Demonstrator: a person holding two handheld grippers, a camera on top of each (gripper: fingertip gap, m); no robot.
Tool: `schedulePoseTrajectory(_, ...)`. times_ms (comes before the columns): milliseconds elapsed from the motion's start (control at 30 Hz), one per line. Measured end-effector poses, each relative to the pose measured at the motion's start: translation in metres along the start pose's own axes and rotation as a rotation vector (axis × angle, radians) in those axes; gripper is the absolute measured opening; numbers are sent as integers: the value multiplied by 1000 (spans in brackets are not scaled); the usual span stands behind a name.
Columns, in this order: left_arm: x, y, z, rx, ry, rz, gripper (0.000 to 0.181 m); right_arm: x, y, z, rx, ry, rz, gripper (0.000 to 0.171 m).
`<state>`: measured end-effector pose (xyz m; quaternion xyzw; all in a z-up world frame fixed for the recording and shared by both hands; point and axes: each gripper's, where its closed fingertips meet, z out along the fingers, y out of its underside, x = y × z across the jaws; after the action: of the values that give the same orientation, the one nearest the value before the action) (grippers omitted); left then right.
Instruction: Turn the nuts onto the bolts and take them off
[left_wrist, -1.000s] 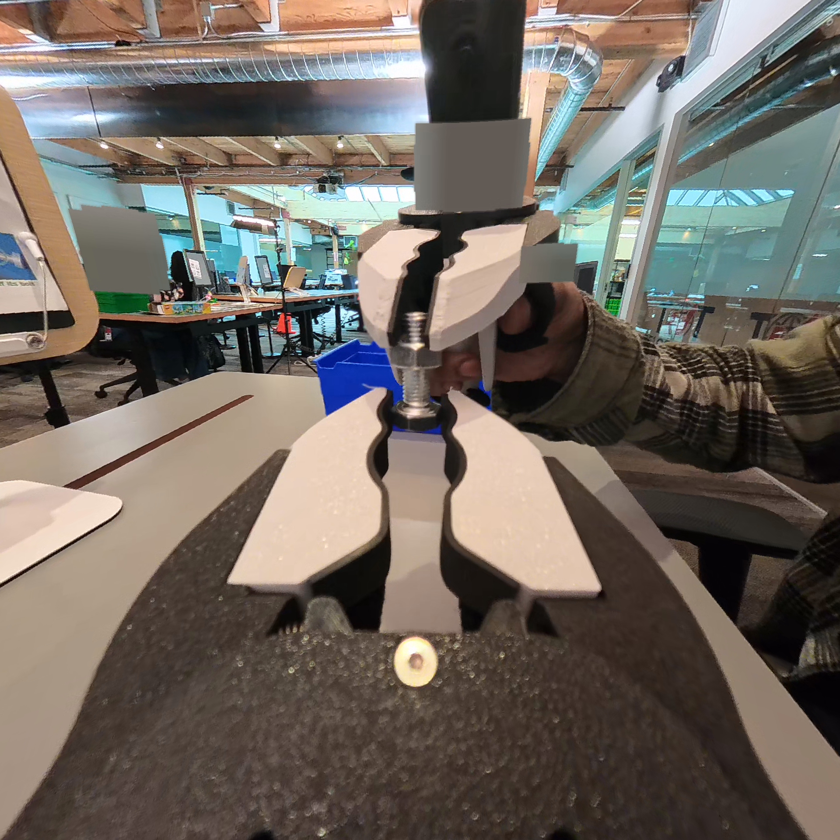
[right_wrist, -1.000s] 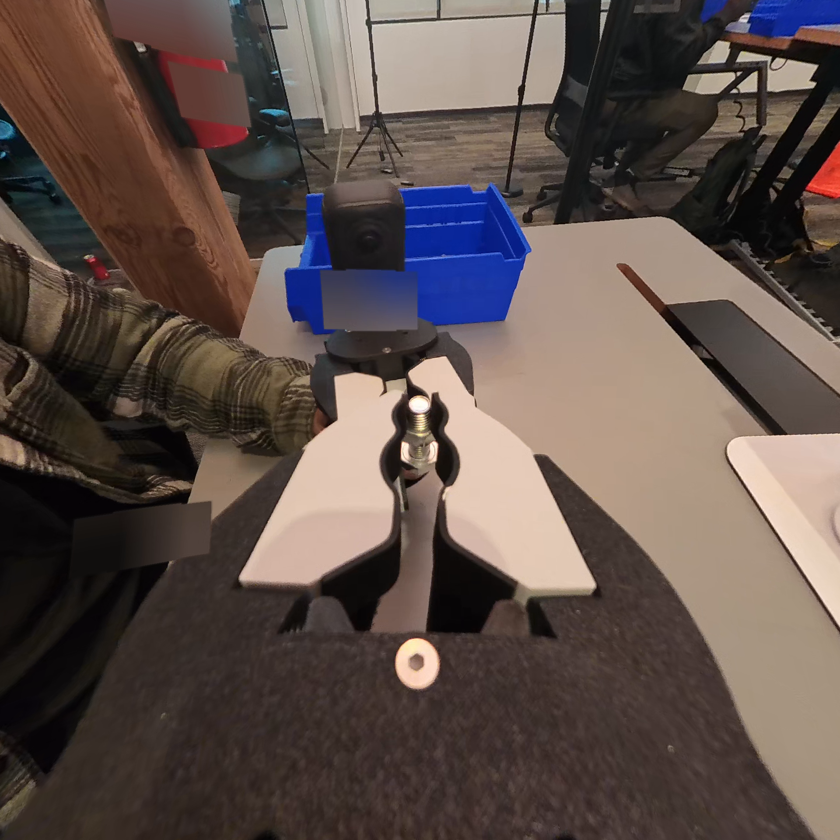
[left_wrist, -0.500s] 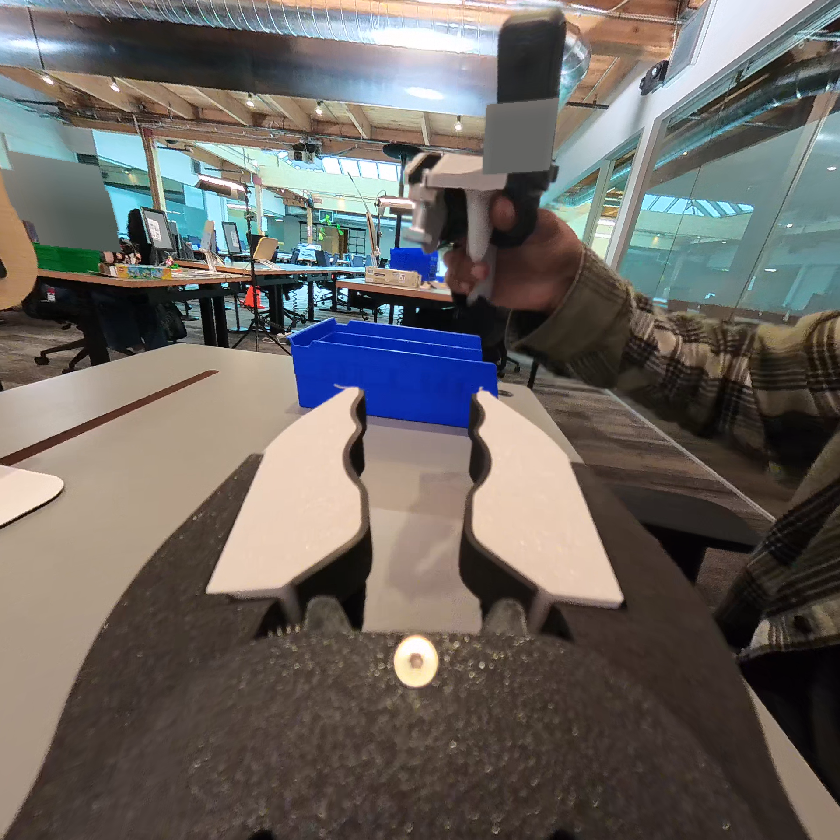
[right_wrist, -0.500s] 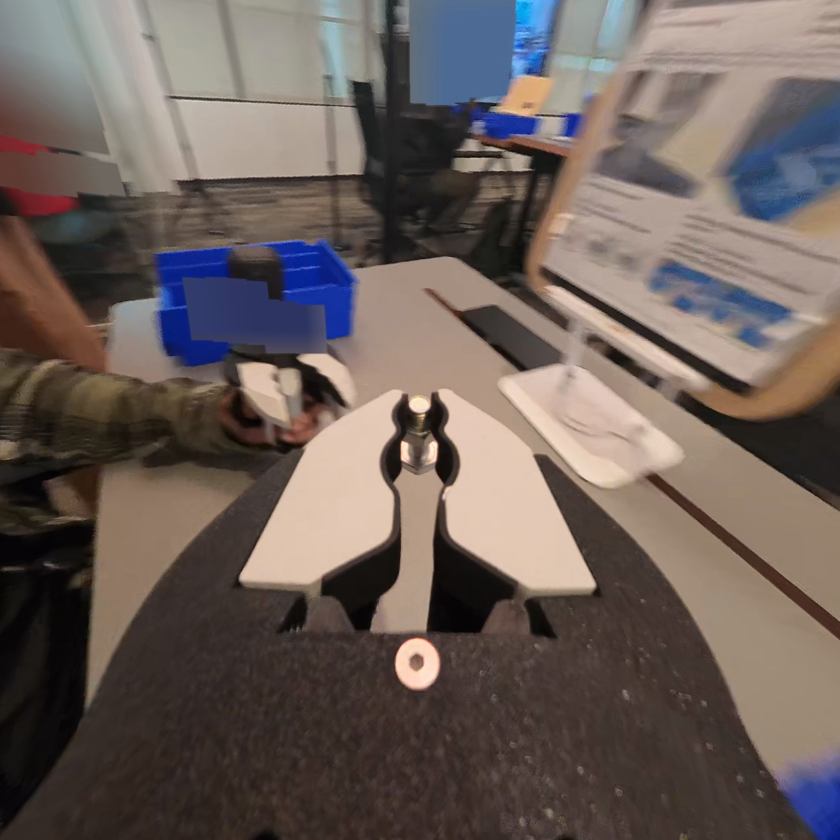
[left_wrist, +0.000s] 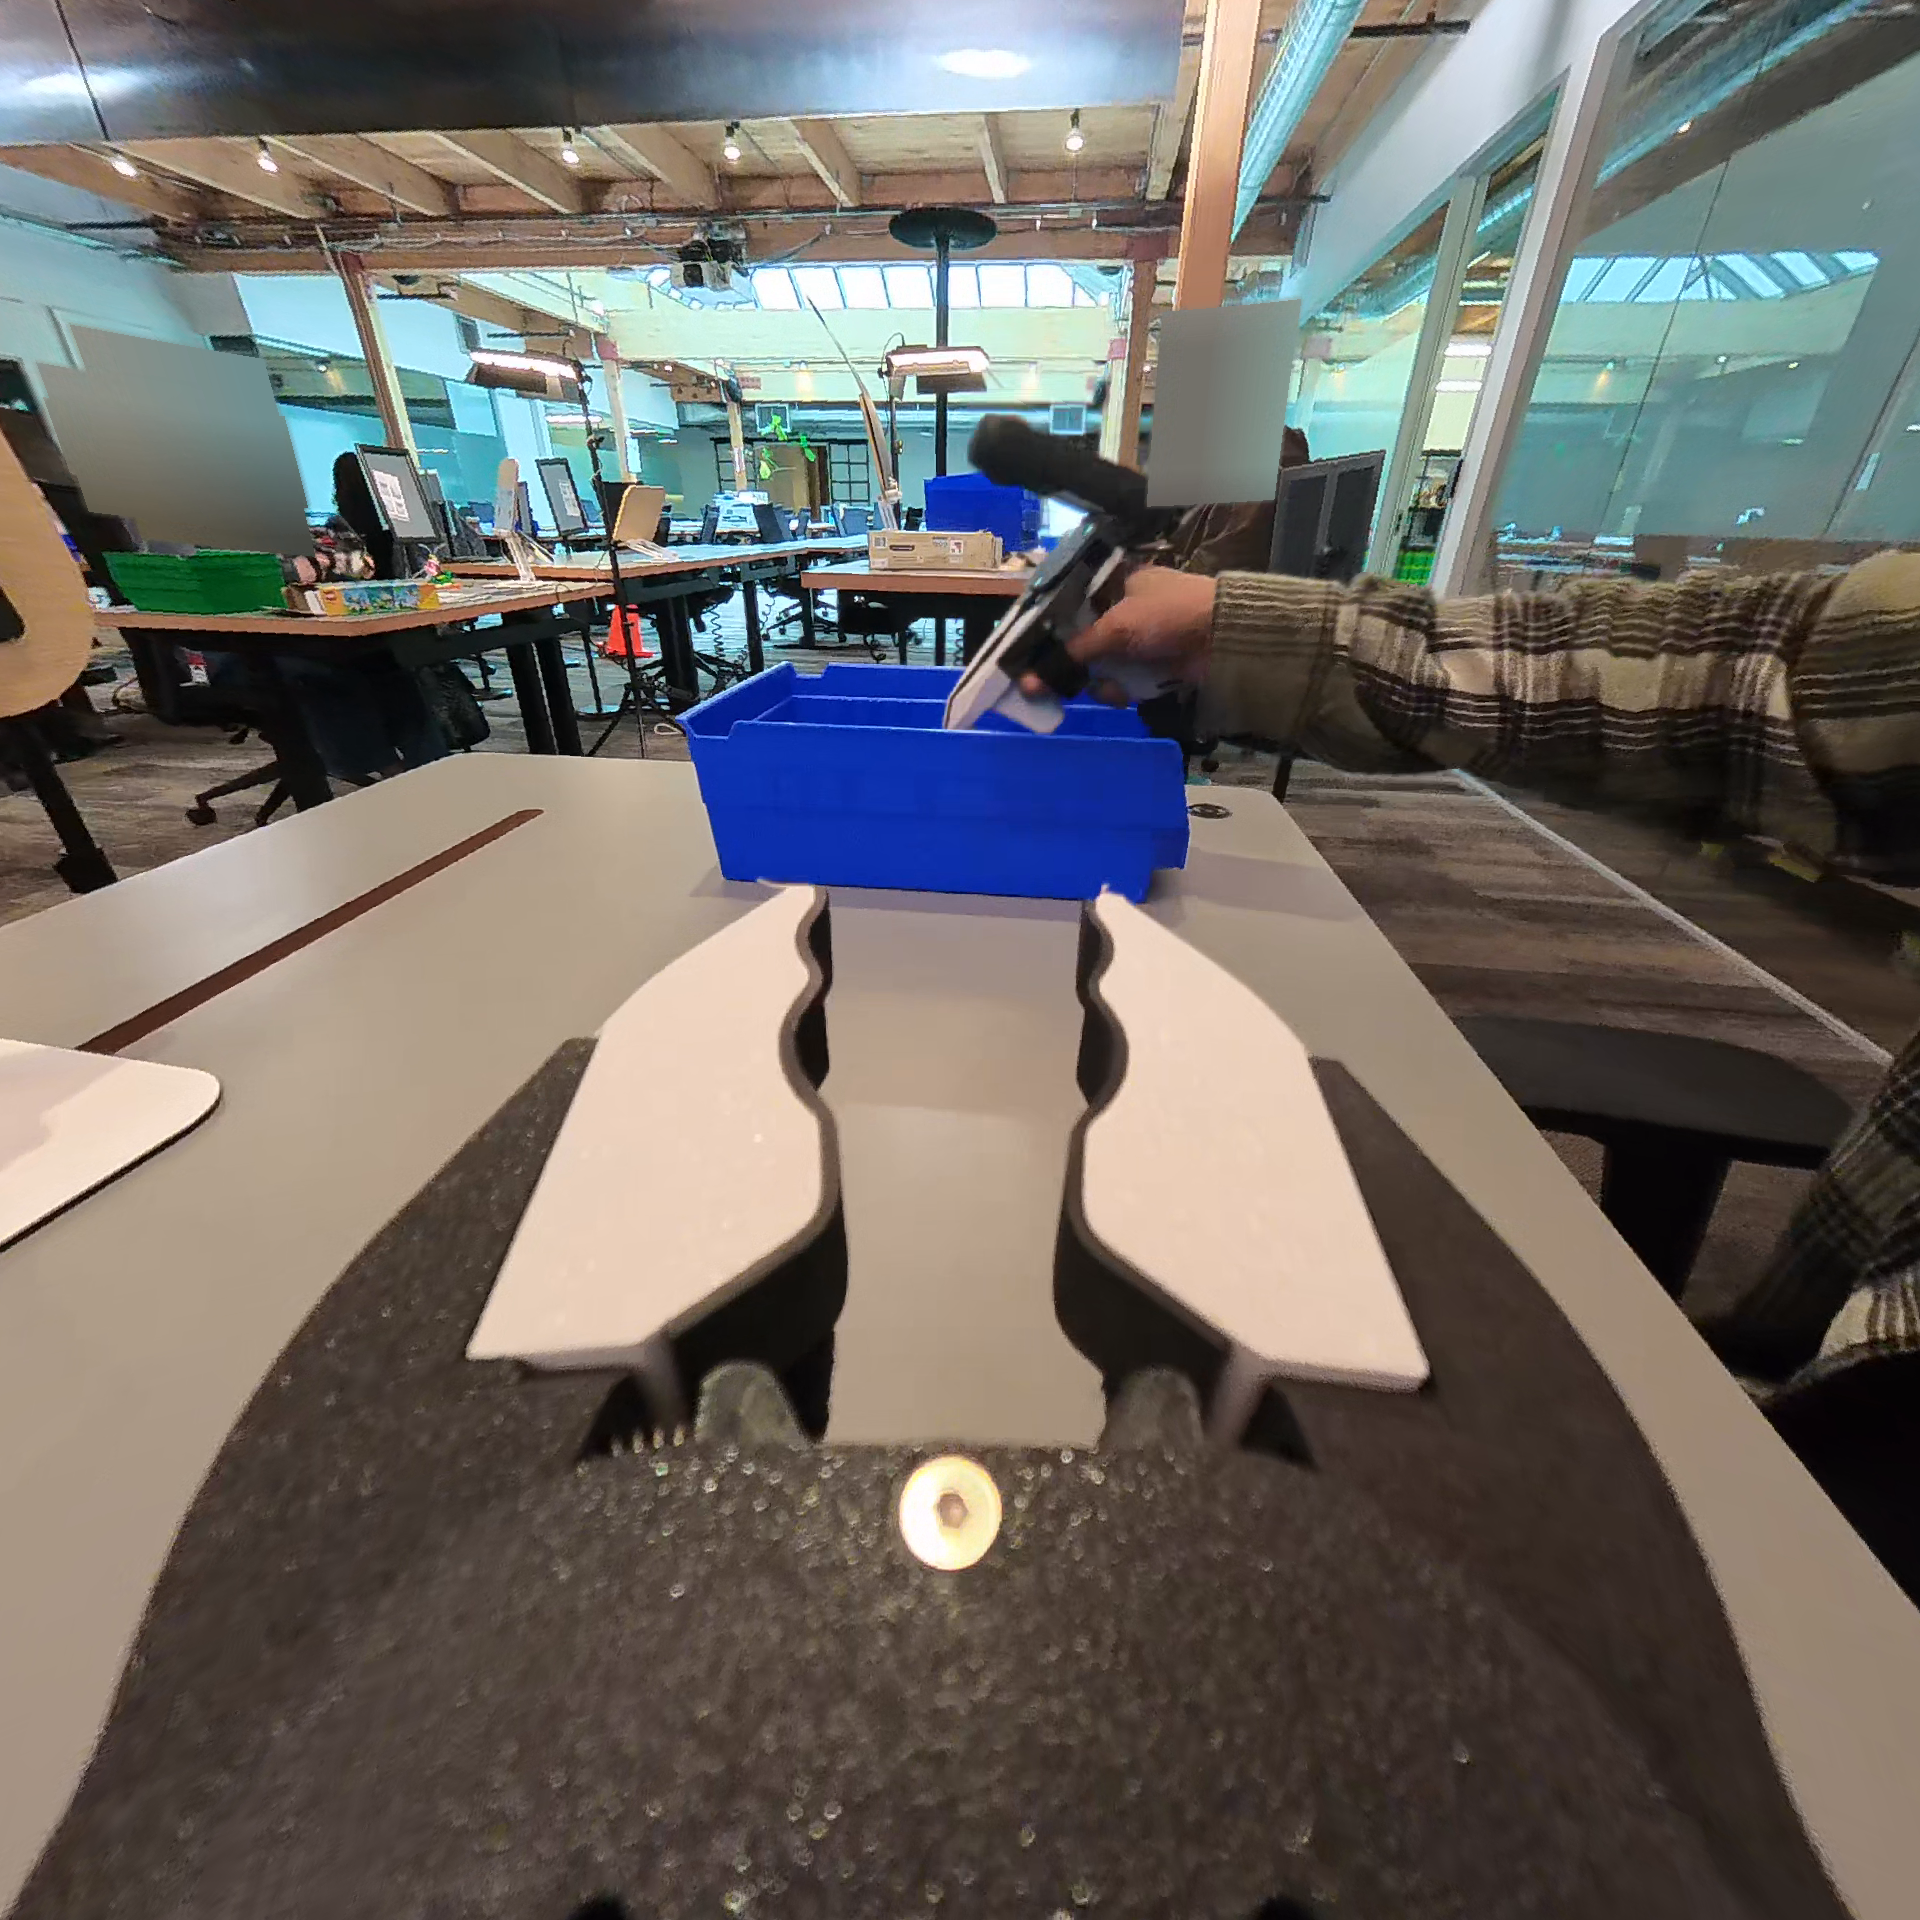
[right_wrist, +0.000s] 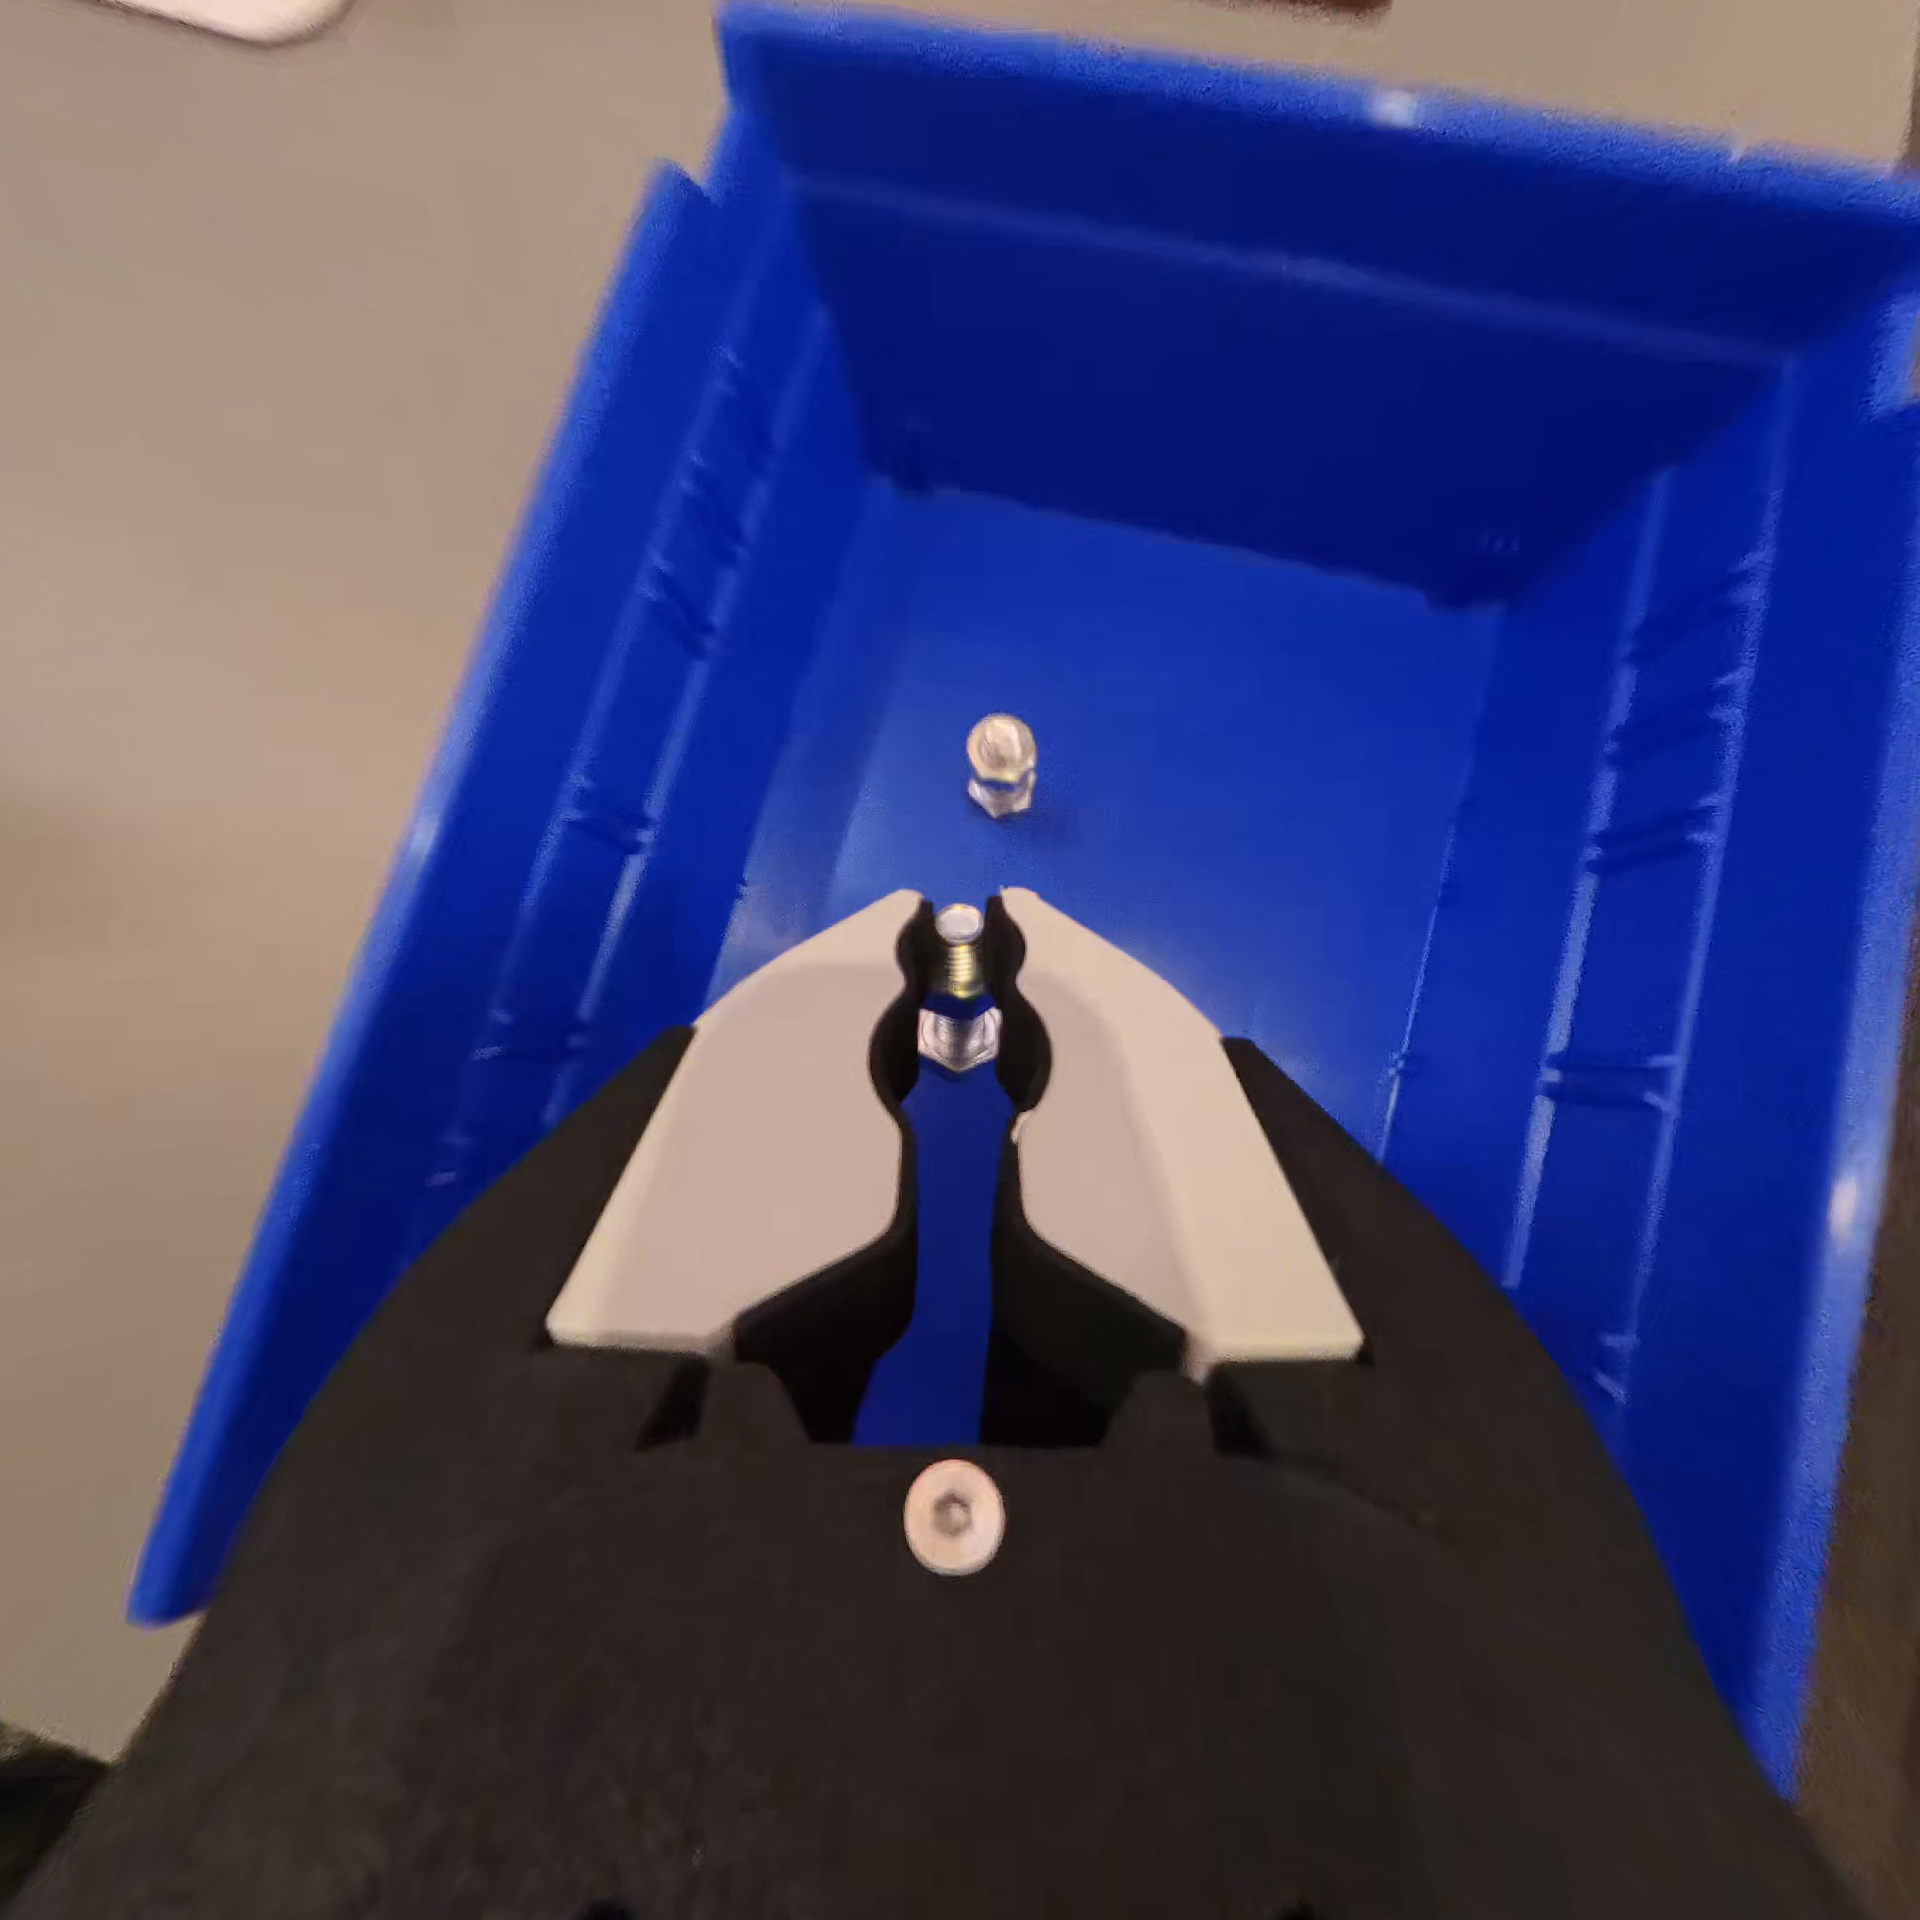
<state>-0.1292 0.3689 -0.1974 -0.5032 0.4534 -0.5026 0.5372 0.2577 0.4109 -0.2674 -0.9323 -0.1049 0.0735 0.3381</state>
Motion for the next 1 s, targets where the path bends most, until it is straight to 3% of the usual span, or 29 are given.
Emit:
schedulePoseTrajectory(200, -1, 5, 1, -26, -2, 5, 43, 16, 28, 39, -171, 11, 19, 10)
schedulePoseTrajectory(300, -2, 4, 0, -26, -7, 11, 42, 16, 29, 45, -171, -1, 11, 11)
schedulePoseTrajectory(367, -3, 4, -1, -23, -8, 5, 43, 18, 23, 41, -138, 24, -9, 31)
schedulePoseTrajectory(567, -5, 2, -2, -20, -18, 1, 43, -4, -27, -21, 189, 38, -11, 48)
schedulePoseTrajectory(767, -7, -1, -2, -40, -39, 9, 45, -73, -59, -93, 482, -20, -73, 72)
schedulePoseTrajectory(867, -11, -13, -6, -42, -99, 4, 45, -121, -58, -104, 535, -94, -108, 84)
schedulePoseTrajectory(1000, -15, -44, -26, -33, -242, -12, 44, -173, -58, -102, 578, -192, -172, 79)
